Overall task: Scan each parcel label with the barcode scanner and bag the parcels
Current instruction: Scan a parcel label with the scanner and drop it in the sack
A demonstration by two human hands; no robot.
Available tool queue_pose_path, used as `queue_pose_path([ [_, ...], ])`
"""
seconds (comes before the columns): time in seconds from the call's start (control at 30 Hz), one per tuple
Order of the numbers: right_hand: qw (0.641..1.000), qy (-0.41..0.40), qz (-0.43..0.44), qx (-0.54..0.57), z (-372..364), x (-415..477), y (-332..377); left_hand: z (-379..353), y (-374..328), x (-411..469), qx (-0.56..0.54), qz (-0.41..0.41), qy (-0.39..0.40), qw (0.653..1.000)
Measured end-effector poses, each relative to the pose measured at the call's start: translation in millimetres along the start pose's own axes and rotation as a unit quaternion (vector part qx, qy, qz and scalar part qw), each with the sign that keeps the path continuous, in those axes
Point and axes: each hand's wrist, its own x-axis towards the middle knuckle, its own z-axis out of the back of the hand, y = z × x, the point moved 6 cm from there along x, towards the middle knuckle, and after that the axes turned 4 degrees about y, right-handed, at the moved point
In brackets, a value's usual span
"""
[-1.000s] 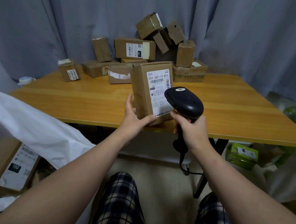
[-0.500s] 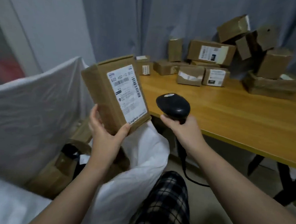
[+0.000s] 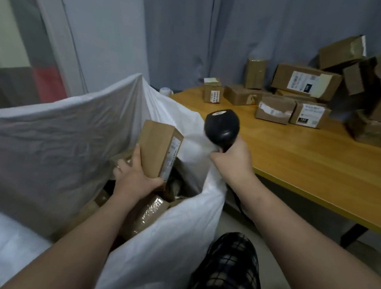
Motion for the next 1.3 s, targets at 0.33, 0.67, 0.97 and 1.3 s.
queue_pose_path([
  [0.33,0.994,-0.046,-0.003,-0.098,39.4,-11.9,-11.6,44.5,-4.6,-5.8,0.205,-0.085,-0.069,0.973],
  [0.67,0.987,-0.035,0.012,-0.156,26.6,-23.4,-30.3,2.3,-89.5,-23.4,0.392,-0.348,-0.005,0.851],
  [0.97,0.988,-0.025,0.0,-0.155,35.6,-20.7,-57.1,-42.2,-93.1,0.5,0.292,-0.326,0.089,0.895],
  [1.3,0.988,-0.075,-0.014,-0.135,105.9,-23.1,-52.4,-1.6,-193.3,-55.3,0.124,-0.45,-0.065,0.882],
])
